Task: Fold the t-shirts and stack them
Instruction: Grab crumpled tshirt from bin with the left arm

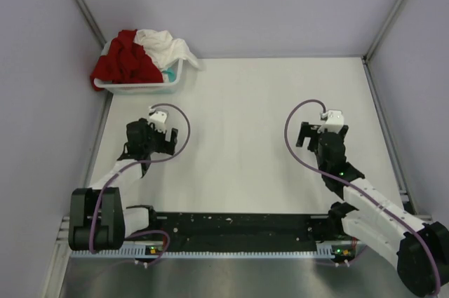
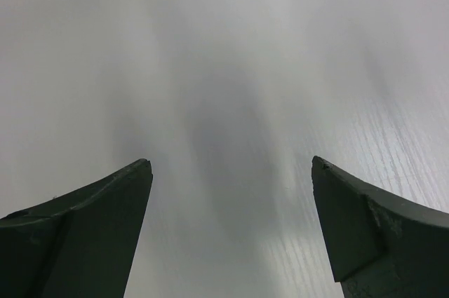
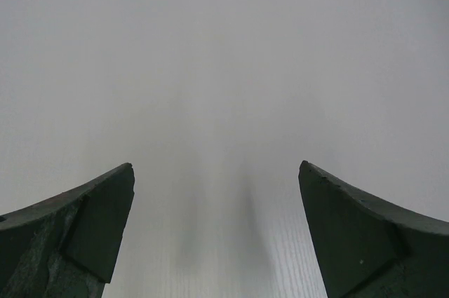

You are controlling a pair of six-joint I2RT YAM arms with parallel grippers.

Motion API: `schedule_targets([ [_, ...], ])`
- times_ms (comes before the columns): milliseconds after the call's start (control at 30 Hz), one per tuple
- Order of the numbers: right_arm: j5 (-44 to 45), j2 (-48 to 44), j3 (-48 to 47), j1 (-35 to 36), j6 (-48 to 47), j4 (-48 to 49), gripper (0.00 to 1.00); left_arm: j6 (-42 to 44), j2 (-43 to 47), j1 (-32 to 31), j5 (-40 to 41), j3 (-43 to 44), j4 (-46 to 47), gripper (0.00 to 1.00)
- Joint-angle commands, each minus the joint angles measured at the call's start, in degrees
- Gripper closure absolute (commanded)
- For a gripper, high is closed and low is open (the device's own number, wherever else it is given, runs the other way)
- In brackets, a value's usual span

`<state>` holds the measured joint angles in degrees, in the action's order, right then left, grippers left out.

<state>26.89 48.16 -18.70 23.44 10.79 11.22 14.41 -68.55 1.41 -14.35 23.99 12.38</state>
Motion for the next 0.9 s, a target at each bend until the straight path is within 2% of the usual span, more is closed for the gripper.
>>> schedule_targets([
  [0, -1.05, 0.53, -0.99, -0.50, -1.03, 3.19, 0.02, -0.80, 0.00, 1.22, -3.03, 2.99, -0.68, 0.01],
  [100, -1.40, -0.61, -1.34, -0.50, 1.85, 1.62, 0.01, 3.06, 0.35, 2.28, -12.08, 5.09, -6.29, 0.03],
  [167, -3.24, -2.89, -4.40, -0.50, 4.50, -5.04, 0.02, 5.70, 0.79, 2.37, -14.82, 9.56, -14.27, 0.07],
  [267, -8.77, -7.02, -8.80, -0.59, 5.21, -11.04, 0.02, 7.12, 2.10, 2.46, -10.98, 18.35, -23.87, 0.08],
  [433, -17.30, -7.30, -17.50, -0.50, 6.69, -18.68, 0.03, 8.00, -0.78, 2.98, -0.53, 34.87, -31.79, 0.07],
  [567, -25.65, -5.10, -23.66, -0.59, 9.78, -22.12, 0.06, 6.68, -10.88, 3.25, 11.34, 51.48, -35.93, 0.12],
  [700, -28.04, -4.92, -25.51, -0.50, 10.31, -22.91, 0.07, 4.31, -22.73, 3.95, 18.99, 64.13, -36.46, 0.15],
  [767, -27.51, -5.18, -25.77, -0.59, 10.57, -23.35, 0.08, 2.03, -29.49, 4.48, 21.37, 71.86, -38.73, 0.16],
  [867, -27.86, -5.88, -26.21, -0.50, 10.66, -24.49, 0.08, -1.31, -40.49, 5.79, 19.98, 87.15, -44.53, 0.16],
])
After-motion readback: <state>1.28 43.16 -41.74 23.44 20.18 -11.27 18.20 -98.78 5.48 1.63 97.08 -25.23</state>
